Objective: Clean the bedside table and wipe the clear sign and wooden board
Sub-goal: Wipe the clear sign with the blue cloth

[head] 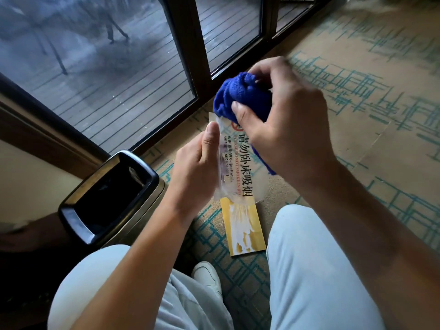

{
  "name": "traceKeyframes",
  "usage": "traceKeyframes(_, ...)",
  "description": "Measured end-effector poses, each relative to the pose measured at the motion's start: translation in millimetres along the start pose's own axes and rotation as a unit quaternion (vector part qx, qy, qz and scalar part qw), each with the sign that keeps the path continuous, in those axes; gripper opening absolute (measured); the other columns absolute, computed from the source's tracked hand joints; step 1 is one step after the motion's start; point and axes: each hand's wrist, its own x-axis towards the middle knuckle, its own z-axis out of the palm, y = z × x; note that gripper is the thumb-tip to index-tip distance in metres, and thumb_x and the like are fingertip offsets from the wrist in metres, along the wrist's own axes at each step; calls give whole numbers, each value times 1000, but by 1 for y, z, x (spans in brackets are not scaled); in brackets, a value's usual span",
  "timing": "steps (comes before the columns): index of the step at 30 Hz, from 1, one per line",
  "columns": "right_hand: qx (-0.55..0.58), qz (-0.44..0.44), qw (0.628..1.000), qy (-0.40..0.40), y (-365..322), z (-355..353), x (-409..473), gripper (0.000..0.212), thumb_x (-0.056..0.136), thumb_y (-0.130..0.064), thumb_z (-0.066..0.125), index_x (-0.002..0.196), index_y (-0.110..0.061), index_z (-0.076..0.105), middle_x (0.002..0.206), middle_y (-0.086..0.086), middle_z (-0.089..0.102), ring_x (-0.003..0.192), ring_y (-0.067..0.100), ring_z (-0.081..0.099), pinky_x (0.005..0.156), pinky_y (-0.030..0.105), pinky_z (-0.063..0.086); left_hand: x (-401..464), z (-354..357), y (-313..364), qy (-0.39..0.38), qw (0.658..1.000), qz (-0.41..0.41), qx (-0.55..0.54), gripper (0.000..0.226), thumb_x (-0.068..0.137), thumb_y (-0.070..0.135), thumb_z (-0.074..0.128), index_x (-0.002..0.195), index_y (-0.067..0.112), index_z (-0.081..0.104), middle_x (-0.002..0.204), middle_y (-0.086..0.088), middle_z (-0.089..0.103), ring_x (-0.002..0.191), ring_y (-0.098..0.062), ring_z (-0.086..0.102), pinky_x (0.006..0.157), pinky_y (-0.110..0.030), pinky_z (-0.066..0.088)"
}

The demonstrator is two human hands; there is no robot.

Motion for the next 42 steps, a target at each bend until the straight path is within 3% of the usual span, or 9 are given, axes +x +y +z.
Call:
traceKeyframes(7,-83,-50,994,-45,-13,16,-13,34,84,-39,67,113,-22,68,98,4,65,80,31,66,62,35,47,-2,7,2,62,996,55,29,55,111,31,33,56,35,40,54,27,52,53,5,46,53,-14,29)
traceKeyframes(13,-87,-43,994,-59,-19,11,-22,34,87,-42,66,115,-24,70,98,3,67,77,31,68,60,30,43,-3,12,-1,96,993,49,-40,52,110,31,32,59,30,40,52,20,50,52,0,40,52,-17,29)
traceKeyframes(19,-58,-25,992,-114,-27,0,-20,35,92,-44,60,120,-25,67,110,0,67,91,31,69,76,38,55,-2,16,1,103,985,31,-138,55,104,42,30,56,35,55,51,15,50,52,-1,40,54,-27,31)
traceKeyframes(24,-65,-9,984,-164,-35,-8,-18,32,95,-44,56,119,-24,65,109,-1,64,95,25,67,78,32,49,-3,20,3,110,972,-1,-207,57,100,43,33,48,32,52,44,12,45,45,-3,35,51,-32,28)
traceKeyframes(27,-86,-10,978,-187,-38,-11,-18,28,96,-44,53,111,-22,62,95,-3,54,82,21,55,70,28,38,-3,18,4,108,962,-29,-249,53,104,42,34,56,24,48,47,10,45,47,-7,38,51,-32,31)
traceKeyframes(31,-111,-43,972,-201,-46,-16,-33,17,94,-40,57,94,-23,55,84,-3,44,72,22,45,65,30,32,6,6,-4,109,968,-25,-225,61,101,52,34,67,6,53,61,-8,46,63,-26,41,62,-54,36)
traceKeyframes(35,-128,-51,971,-196,-41,-21,-46,17,85,-35,65,87,-18,64,75,0,53,59,31,60,57,28,34,5,5,-1,112,971,-2,-213,68,103,51,32,71,-7,46,64,-12,42,62,-25,35,60,-53,32)
traceKeyframes(39,-114,-51,966,-228,-37,-27,-59,22,83,-39,57,90,-21,67,76,0,59,58,32,62,55,32,47,7,4,1,118,963,-3,-242,68,102,48,30,75,-12,48,71,-16,47,64,-28,39,59,-50,33)
traceKeyframes(42,-94,-41,965,-241,-32,-32,-69,26,82,-42,55,94,-23,68,79,-2,60,59,29,62,55,34,53,12,1,-1,135,963,-12,-235,63,102,48,28,77,-3,55,70,-16,54,63,-27,48,61,-43,39)
